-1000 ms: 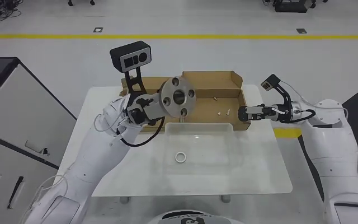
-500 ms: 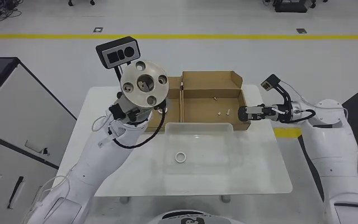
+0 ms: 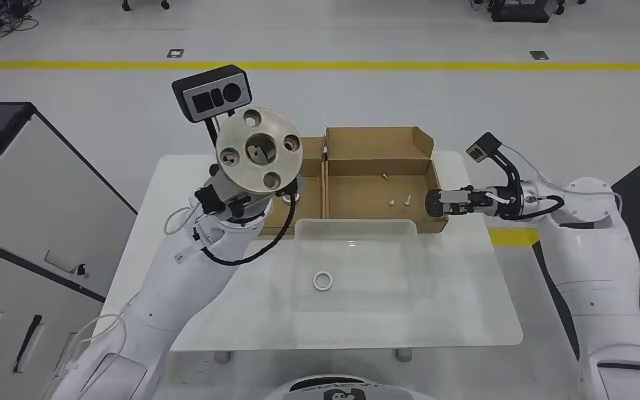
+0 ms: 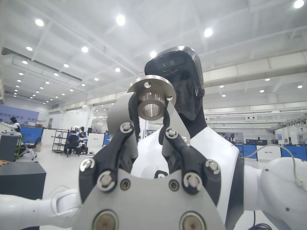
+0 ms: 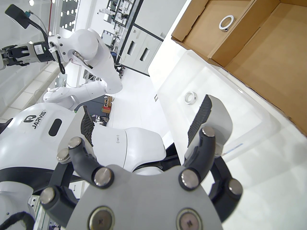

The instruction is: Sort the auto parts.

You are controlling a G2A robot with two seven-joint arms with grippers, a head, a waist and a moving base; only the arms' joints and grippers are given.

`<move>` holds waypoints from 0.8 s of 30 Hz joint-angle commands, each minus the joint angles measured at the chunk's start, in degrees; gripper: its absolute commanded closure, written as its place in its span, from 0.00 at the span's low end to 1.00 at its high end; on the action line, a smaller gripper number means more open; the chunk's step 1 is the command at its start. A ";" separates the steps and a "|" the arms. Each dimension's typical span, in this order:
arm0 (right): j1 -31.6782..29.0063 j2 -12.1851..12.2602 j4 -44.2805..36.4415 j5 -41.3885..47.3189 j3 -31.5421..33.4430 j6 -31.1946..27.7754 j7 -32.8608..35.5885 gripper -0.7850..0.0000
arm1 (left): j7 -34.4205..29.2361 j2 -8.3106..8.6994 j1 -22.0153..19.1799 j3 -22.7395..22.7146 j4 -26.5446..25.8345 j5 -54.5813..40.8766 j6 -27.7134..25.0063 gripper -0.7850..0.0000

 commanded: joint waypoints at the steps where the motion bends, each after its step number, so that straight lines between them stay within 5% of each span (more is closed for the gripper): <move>1: 0.00 0.00 0.00 0.04 0.00 0.00 0.00 0.00 | 0.27 0.14 0.31 -1.03 -0.05 4.01 2.52 1.00; 24: 0.00 0.00 0.00 0.04 0.00 0.00 0.00 0.00 | -9.81 4.33 2.81 -17.38 0.25 47.55 28.79 1.00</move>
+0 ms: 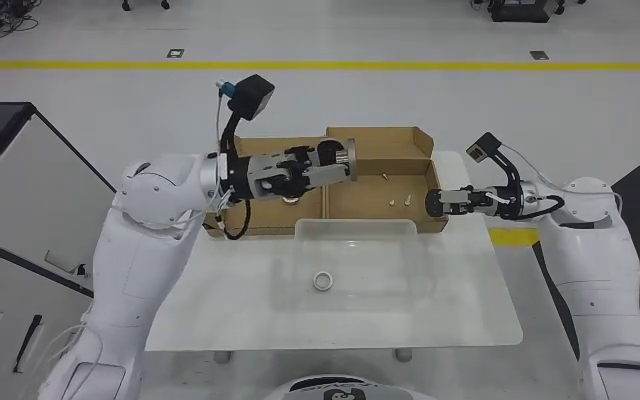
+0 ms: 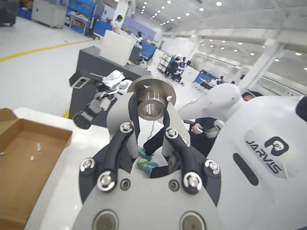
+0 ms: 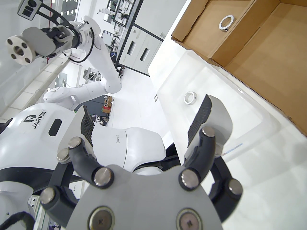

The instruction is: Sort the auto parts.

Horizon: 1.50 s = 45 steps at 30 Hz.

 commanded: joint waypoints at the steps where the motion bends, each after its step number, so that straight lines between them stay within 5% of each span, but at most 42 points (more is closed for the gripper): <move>1: 0.00 0.00 0.00 0.04 0.00 0.00 0.00 0.00 | -1.86 0.53 0.26 -1.85 0.08 2.87 1.32 1.00; 18: 0.00 0.00 0.00 0.04 0.00 0.00 0.00 0.00 | -14.35 4.25 0.40 -11.46 0.01 22.69 5.69 1.00; 35: 0.00 0.00 0.00 0.04 0.00 0.00 0.00 0.00 | -23.00 6.06 -5.23 -1.80 6.47 45.13 3.21 1.00; 45: 0.00 0.00 0.00 0.04 0.00 0.00 0.00 0.00 | -21.94 5.96 -7.52 1.83 10.12 46.85 4.72 1.00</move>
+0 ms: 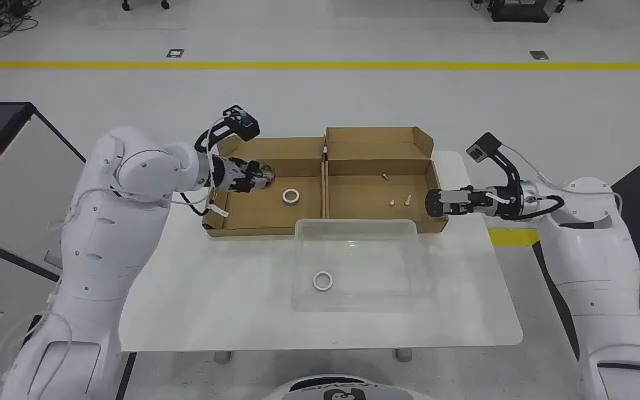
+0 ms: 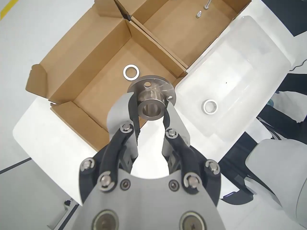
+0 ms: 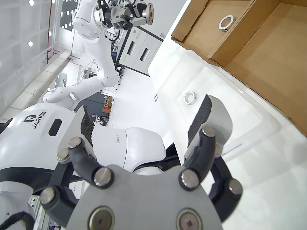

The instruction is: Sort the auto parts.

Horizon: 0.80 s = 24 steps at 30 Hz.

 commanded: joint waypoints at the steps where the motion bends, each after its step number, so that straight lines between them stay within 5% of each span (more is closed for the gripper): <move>1: 0.00 0.00 0.00 0.04 0.00 0.00 0.00 0.00 | 0.01 0.00 0.02 -0.04 -0.03 0.00 -0.04 1.00; 9: 0.00 0.00 0.00 0.04 0.00 0.00 0.00 0.00 | 2.46 -0.09 0.84 1.99 1.40 3.29 1.36 1.00; 14: 0.00 0.00 0.00 0.04 0.00 0.00 0.00 0.00 | 4.13 -1.04 -2.71 8.60 7.85 10.92 5.32 1.00; 24: 0.00 0.00 0.00 0.04 0.00 0.00 0.00 0.00 | 8.14 -5.64 -12.31 23.68 24.56 18.27 12.56 1.00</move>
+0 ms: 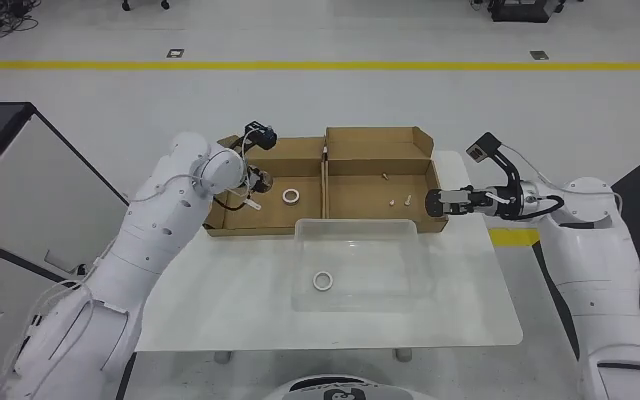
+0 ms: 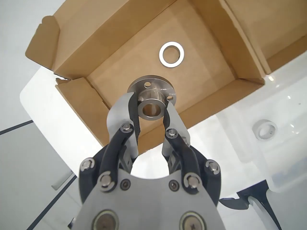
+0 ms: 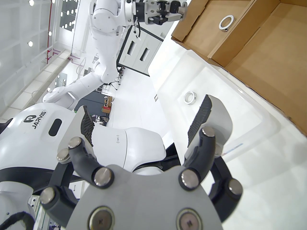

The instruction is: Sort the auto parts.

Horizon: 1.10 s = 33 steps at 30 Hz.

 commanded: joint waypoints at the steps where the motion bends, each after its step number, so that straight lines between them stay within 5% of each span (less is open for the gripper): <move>1: 0.00 0.00 0.00 0.04 0.00 0.00 0.00 0.00 | 0.62 -0.93 -1.39 2.39 3.26 0.08 0.23 1.00; 16: 0.00 0.00 0.00 0.04 0.00 0.00 0.00 0.00 | 5.19 -8.17 -8.24 13.36 23.02 -1.99 0.27 1.00; 33: 0.00 0.00 0.00 0.04 0.00 0.00 0.00 0.00 | 10.08 -15.09 -12.17 18.59 39.64 -2.78 0.06 1.00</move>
